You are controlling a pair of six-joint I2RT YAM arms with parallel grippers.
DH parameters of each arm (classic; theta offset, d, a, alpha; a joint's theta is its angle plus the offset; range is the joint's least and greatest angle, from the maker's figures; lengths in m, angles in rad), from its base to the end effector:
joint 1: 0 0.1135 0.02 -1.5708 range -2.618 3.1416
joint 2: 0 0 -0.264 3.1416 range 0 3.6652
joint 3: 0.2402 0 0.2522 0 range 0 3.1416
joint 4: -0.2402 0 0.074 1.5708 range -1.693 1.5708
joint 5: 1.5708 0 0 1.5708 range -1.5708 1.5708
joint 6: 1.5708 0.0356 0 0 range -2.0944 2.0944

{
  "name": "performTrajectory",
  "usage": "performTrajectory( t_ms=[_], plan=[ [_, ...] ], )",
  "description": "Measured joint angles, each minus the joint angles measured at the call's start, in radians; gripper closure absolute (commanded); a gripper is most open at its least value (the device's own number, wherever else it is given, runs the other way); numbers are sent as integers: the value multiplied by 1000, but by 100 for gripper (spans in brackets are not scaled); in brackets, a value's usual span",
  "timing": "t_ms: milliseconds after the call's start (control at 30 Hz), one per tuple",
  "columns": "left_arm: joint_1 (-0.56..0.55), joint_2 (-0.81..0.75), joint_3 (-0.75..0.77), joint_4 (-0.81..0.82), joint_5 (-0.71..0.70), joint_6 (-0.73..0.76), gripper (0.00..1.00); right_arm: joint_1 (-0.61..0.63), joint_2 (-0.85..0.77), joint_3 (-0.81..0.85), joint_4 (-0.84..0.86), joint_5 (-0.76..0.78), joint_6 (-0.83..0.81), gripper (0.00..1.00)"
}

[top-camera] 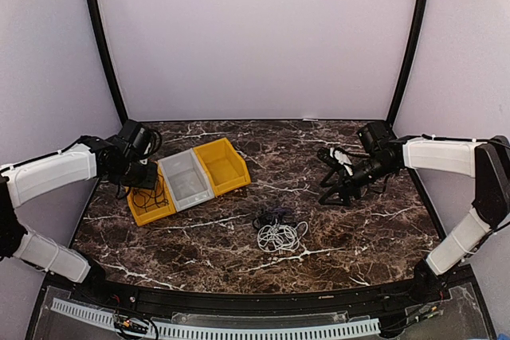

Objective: Untangle the cables

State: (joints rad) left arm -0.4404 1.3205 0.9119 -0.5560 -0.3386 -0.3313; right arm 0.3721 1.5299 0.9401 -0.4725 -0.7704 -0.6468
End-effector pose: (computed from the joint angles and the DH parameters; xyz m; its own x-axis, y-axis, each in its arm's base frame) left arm 0.2443 -0.1021 0.2386 -0.7781 0.0275 -0.6276 -0.0234 0.9971 0.0728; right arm 0.2654 0.1302 0.2039 -0.3018 -0.5820 -0.7551 -0.9506 0.2438 0.1920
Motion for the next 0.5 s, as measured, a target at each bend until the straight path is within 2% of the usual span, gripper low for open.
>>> performTrajectory(
  t_ms=[133, 333, 500],
  plan=[
    [0, -69, 21, -19, 43, -2, 48, 0, 0, 0, 0, 0, 0, 22],
    [0, -192, -10, 18, 255, -23, 48, 0, 0, 0, 0, 0, -3, 22],
    [0, -188, -48, 36, 391, -43, 53, 0, 2, 0, -1, -2, -4, 22]
  ],
)
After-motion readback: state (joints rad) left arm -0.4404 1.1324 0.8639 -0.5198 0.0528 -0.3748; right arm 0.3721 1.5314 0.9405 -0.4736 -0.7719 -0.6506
